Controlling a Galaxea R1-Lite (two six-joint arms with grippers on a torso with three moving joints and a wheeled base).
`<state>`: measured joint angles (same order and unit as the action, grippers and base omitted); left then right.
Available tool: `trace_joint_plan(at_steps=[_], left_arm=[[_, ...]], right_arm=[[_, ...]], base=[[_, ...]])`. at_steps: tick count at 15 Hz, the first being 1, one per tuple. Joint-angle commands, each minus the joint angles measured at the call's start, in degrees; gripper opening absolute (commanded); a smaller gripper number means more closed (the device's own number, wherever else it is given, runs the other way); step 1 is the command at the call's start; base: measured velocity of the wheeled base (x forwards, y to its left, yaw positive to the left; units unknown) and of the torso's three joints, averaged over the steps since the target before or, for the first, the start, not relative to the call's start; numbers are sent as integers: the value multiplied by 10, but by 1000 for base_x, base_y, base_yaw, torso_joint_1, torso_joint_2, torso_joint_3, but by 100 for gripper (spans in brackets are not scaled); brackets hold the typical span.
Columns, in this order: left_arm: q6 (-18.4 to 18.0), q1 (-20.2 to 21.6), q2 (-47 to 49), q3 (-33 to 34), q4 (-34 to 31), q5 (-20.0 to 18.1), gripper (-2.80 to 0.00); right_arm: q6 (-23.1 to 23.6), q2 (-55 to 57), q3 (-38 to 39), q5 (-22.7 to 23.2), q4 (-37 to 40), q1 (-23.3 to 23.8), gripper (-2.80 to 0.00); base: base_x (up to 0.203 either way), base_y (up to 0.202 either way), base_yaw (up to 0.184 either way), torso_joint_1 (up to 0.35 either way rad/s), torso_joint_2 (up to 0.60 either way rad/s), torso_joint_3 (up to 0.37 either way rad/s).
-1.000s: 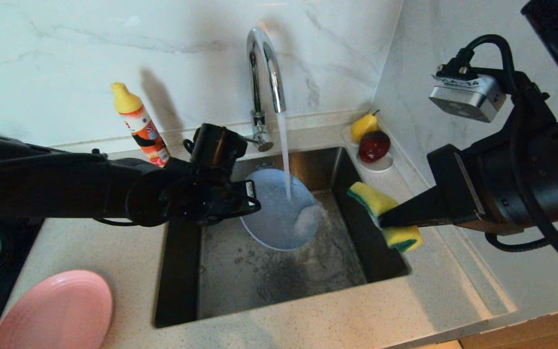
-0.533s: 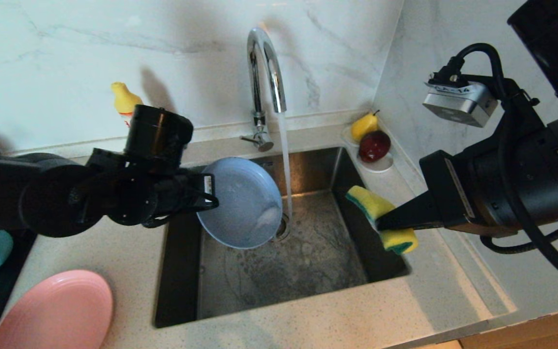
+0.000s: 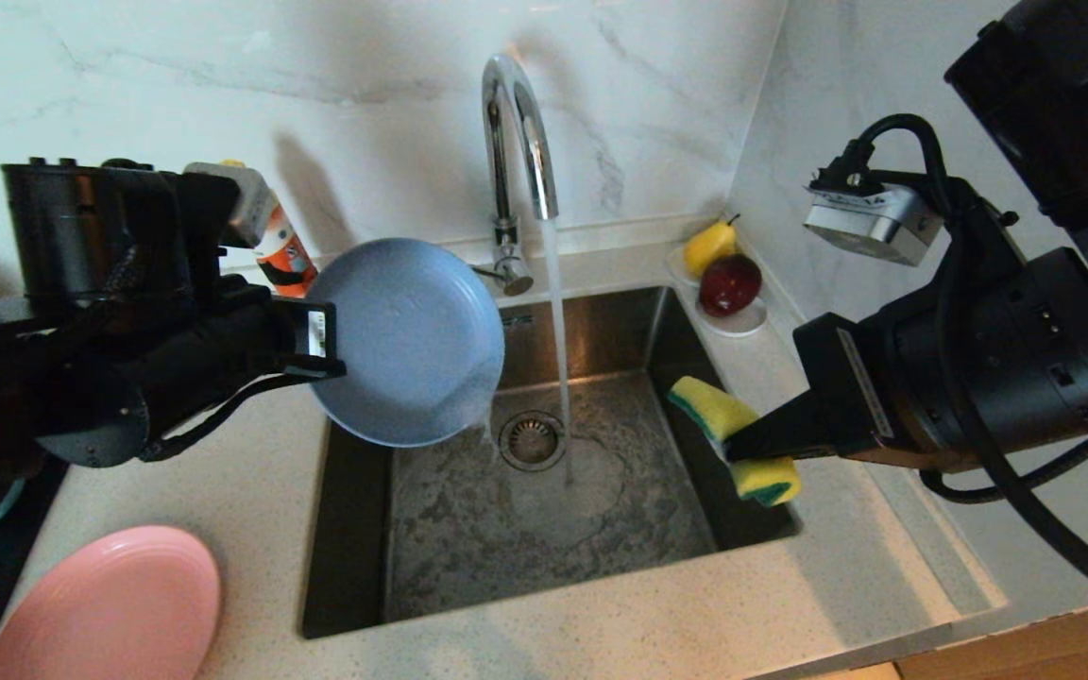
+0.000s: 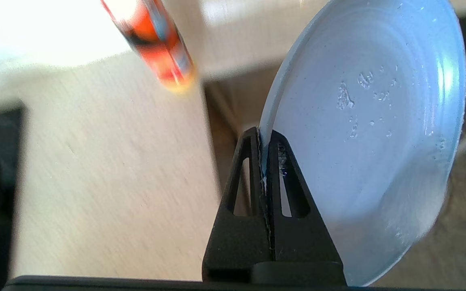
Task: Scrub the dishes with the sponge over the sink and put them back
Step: Rinse the plate, then place the plate on the table
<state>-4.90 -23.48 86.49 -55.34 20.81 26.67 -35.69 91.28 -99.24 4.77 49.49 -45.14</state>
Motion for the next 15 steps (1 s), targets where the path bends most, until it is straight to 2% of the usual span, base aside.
trace_joint_plan(at_steps=[1, 4, 6, 10, 15], left_arm=[[-31, 0, -25, 30, 71, 1, -280], [-63, 0, -31, 70, 177, -2, -280], [-71, 0, -38, 88, 214, -11, -280], [-71, 0, -62, 110, 224, -36, -280], [-60, 16, -60, 109, 214, -32, -280]], right_arm=[[-2, 5, 0, 1, 3, 0, -280], [-2, 6, -1, 1, 3, 0, -280], [-2, 6, -3, 1, 3, 0, -280], [-2, 8, -5, 1, 3, 0, -280], [-3, 5, -6, 1, 3, -1, -280]], base=[[0, 0, 0, 0, 0, 0], [0, 0, 0, 0, 0, 0], [0, 0, 0, 0, 0, 0], [0, 0, 0, 0, 0, 0], [0, 0, 0, 0, 0, 0]])
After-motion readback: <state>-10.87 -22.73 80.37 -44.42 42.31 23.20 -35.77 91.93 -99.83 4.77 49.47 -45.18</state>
